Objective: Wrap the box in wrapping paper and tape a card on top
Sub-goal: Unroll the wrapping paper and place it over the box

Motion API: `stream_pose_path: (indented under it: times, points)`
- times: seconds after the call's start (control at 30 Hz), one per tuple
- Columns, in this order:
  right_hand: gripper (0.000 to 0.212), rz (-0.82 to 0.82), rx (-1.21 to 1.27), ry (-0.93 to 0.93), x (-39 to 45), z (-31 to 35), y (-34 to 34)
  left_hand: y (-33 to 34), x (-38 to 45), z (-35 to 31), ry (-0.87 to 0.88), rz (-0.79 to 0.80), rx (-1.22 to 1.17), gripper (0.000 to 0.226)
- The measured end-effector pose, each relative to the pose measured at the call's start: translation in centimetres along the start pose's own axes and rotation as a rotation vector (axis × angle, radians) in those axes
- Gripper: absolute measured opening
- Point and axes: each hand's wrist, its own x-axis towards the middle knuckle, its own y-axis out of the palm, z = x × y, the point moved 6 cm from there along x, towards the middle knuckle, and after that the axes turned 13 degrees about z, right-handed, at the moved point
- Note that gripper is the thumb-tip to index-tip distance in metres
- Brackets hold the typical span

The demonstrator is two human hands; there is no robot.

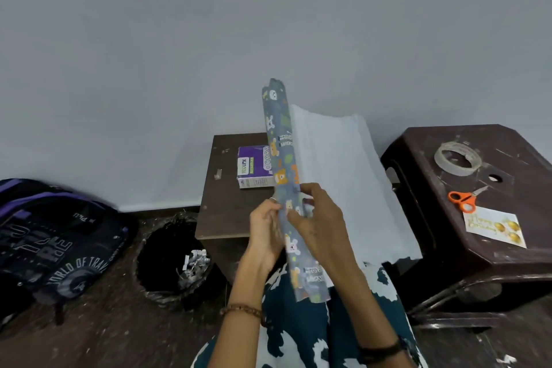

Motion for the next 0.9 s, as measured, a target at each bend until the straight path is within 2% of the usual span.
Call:
stream_pose_path:
  times: [0.07, 0.17, 0.2, 0.27, 0.33, 0.37, 0.43, 0.47, 0.53, 0.6, 0.8, 0.9]
  points:
    - [0.028, 0.001, -0.06, -0.035, -0.4, 0.7, -0.1, 0.1, 0.5, -0.3, 0.033, 0.013, 0.164, 0.034]
    - [0.033, -0.111, -0.522, -0.132, -1.3, 2.6, -0.6, 0.7, -0.3, -1.7, 0.092, 0.024, 0.188, 0.035]
    - [0.033, -0.103, -0.601, -0.174, -1.5, 2.9, -0.4, 1.2, -0.8, -2.1, 0.112, 0.029, 0.156, 0.034]
    - [0.033, 0.071, -0.518, -0.197, -1.5, 2.7, 0.9, 1.6, -1.4, -3.0, 0.146, -0.008, 0.211, 0.038]
    - [0.026, 0.241, -0.243, -0.154, -2.2, 2.0, 1.8, 1.1, -1.6, -3.3, 0.218, -0.111, 0.264, 0.035]
    - [0.019, 0.224, -0.095, -0.129, -2.5, 1.7, 1.5, 0.6, -1.8, -3.2, 0.231, -0.154, 0.222, 0.025]
    - [0.014, 0.066, 0.029, -0.051, -3.1, 0.4, 0.1, 0.2, -2.2, -2.6, 0.213, -0.178, 0.047, 0.012]
    - [0.023, 0.045, 0.029, 0.019, -3.2, -0.3, -0.3, 0.2, -2.3, -2.4, 0.205, -0.169, -0.063, 0.014]
    - [0.047, 0.143, 0.037, 0.185, -3.4, -1.4, -0.2, 0.4, -2.7, -1.9, 0.204, -0.162, -0.195, 0.019]
    - [0.057, 0.203, -0.003, 0.259, -3.6, -1.7, -0.2, 0.6, -2.8, -1.4, 0.225, -0.178, -0.237, 0.022]
    - [0.053, 0.119, -0.246, 0.214, -4.3, -0.3, -1.1, 1.8, -3.5, -0.7, 0.351, -0.134, -0.271, 0.027]
    - [0.038, 0.091, -0.411, 0.157, -4.9, 0.7, -0.7, 2.1, -3.9, -0.2, 0.338, -0.158, -0.225, 0.031]
